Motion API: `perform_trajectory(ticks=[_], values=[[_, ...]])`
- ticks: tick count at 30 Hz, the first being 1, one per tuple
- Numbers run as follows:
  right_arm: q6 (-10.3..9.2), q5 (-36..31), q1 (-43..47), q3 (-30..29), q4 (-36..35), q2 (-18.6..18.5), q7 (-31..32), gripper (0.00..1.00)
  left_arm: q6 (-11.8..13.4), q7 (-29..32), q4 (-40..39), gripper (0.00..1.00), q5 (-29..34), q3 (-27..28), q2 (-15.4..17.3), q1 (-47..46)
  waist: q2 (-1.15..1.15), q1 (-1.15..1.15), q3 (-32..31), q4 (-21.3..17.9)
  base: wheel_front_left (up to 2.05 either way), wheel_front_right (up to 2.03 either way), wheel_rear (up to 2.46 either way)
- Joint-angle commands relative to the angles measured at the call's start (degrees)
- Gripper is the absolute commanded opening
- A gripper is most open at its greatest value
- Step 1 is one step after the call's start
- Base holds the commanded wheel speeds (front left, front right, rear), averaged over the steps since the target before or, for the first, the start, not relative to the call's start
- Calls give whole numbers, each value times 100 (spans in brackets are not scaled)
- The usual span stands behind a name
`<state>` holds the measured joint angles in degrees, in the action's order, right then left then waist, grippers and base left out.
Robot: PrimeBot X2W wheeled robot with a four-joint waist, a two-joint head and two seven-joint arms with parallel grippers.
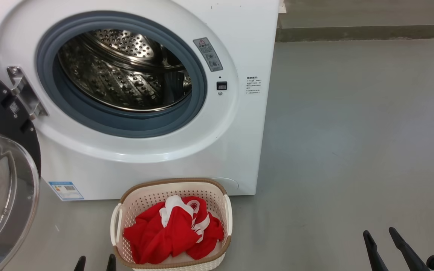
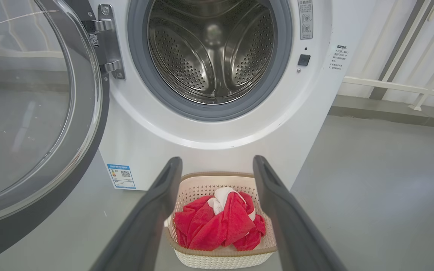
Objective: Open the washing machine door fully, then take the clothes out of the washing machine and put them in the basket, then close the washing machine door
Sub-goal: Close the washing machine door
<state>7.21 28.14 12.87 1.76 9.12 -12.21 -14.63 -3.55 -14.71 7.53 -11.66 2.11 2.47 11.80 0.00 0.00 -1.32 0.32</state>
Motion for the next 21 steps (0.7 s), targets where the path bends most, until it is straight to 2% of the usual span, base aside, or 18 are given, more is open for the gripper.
perform_trajectory(ticks=[1, 11, 21], values=[[28, -26, -96, 126, -139, -124, -37, 100, -13, -29, -112, 100, 2, 180, 41, -170, 0, 0, 1, 13, 0, 0, 0], [28, -36, -131, 246, -110, -121, -37, 100, 21, -29, -62, 100, -128, 158, 41, -231, 0, 0, 30, 306, 0, 0, 0], [28, -46, -332, 557, -59, -194, -37, 100, 131, -29, 7, 100, -224, 158, 41, -228, 0, 0, 54, 1019, 0, 0, 0]])
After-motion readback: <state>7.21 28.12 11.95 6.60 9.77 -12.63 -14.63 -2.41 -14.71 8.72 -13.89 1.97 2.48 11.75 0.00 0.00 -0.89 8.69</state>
